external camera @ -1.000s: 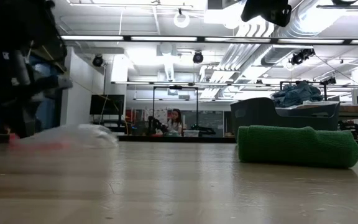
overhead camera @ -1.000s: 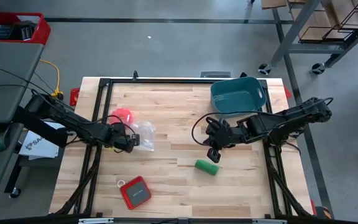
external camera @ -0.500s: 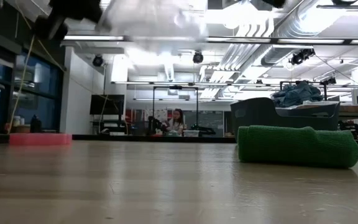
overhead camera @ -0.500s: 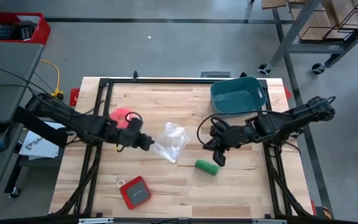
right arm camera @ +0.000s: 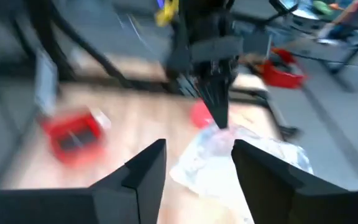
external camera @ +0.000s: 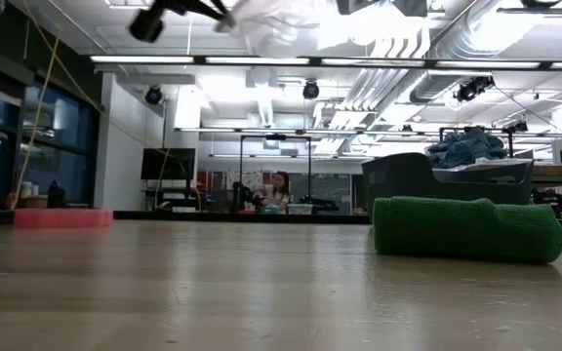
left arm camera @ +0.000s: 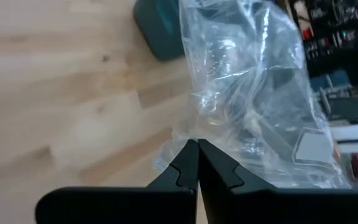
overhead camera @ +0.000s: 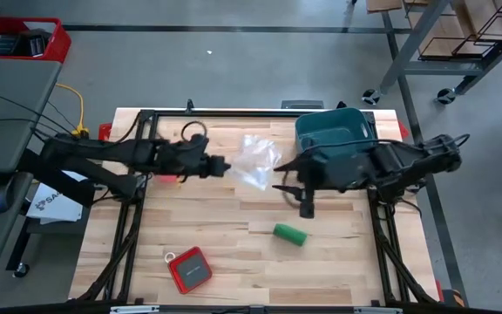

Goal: Roll bandage
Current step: Put the rolled green bandage into the transparent zip bag

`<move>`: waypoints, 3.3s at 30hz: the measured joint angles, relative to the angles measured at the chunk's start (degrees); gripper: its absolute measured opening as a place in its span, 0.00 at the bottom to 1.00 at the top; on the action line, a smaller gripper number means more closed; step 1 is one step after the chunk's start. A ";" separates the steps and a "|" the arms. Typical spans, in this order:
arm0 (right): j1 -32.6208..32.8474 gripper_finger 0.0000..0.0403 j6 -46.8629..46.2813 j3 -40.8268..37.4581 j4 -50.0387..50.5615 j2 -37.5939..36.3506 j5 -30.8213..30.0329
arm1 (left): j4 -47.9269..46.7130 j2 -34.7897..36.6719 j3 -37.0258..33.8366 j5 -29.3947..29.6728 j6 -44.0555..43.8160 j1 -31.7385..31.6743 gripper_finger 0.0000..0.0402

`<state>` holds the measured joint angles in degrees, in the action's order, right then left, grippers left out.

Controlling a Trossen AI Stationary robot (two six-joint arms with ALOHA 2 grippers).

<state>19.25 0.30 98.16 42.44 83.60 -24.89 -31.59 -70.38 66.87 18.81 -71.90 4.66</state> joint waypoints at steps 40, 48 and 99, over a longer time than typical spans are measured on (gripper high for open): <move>-1.75 0.44 -2.27 21.15 28.77 17.10 -13.86 | 1.44 -15.04 18.36 -2.82 15.57 -5.83 0.00; -2.02 0.44 0.15 21.15 26.48 16.47 -11.95 | 2.04 -15.04 18.36 -2.78 15.33 -5.83 0.00; -9.65 0.00 -17.41 21.15 42.38 16.50 5.02 | -11.14 -10.26 18.41 -0.03 40.68 -0.72 0.19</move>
<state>9.60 -17.11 119.31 84.82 100.09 -19.87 -42.73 -80.65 85.27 18.78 -31.22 3.95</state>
